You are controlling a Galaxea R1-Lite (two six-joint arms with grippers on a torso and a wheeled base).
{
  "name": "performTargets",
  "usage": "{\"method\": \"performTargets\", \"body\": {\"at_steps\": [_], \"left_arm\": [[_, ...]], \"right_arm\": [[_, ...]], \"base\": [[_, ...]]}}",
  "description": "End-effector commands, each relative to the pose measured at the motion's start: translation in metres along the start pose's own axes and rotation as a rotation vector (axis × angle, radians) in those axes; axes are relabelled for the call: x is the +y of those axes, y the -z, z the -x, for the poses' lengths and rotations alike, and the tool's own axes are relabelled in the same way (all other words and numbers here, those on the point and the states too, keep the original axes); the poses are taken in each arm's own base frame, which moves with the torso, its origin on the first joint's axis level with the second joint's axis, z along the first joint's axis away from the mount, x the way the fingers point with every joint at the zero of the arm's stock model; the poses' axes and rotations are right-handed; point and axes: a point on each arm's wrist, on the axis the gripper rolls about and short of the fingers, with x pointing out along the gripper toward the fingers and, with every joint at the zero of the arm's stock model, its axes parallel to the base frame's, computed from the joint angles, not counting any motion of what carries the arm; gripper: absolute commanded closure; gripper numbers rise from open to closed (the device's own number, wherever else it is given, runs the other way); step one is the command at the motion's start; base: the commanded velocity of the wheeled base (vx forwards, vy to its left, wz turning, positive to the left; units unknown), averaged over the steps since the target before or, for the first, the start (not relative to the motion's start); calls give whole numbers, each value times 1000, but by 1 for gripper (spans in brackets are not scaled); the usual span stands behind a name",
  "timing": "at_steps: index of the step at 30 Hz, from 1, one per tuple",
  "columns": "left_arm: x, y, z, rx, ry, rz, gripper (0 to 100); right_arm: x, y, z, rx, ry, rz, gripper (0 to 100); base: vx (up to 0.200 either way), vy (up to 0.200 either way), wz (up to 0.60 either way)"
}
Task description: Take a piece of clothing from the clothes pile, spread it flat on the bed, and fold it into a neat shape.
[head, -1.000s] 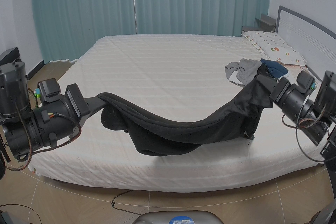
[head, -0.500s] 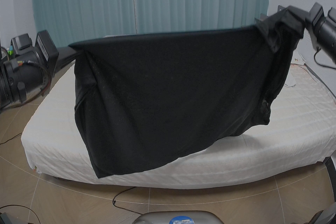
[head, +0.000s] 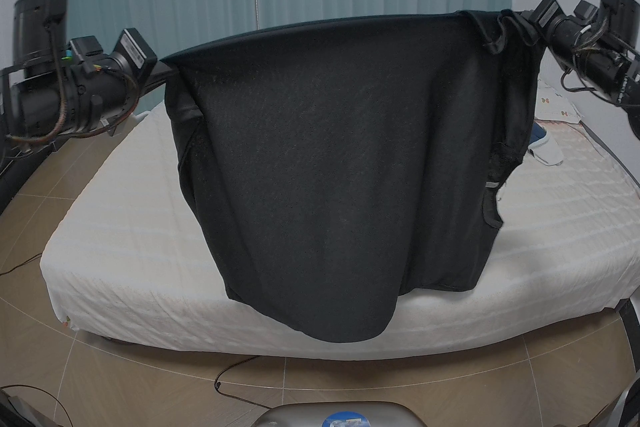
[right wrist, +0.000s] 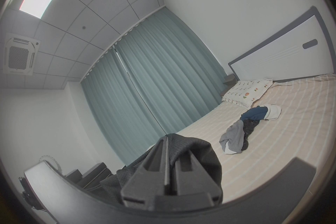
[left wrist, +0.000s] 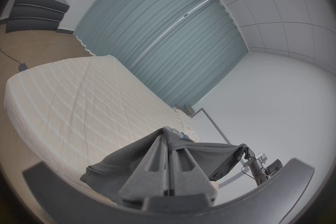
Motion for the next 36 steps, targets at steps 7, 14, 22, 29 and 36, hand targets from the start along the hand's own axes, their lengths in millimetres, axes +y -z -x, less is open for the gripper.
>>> {"method": "performTargets", "body": {"at_steps": [7, 14, 22, 29, 36], "left_arm": [[50, 12, -97, 66, -147, 71, 100], [61, 16, -132, 70, -159, 114, 100], [82, 34, -164, 107, -200, 139, 100], [103, 48, -196, 128, -237, 139, 100], [130, 74, -216, 177, -298, 142, 100]], "right_arm": [[-46, 82, -61, 67, 56, 12, 100], [-58, 105, -72, 73, 60, 15, 100], [-77, 141, -90, 116, 92, 22, 100], [-97, 179, -108, 145, 144, 43, 100], [-125, 235, -112, 239, 208, 62, 100]], "base": [[200, 0, 0], [200, 0, 0], [200, 0, 0], [200, 0, 0], [114, 0, 0]]}}
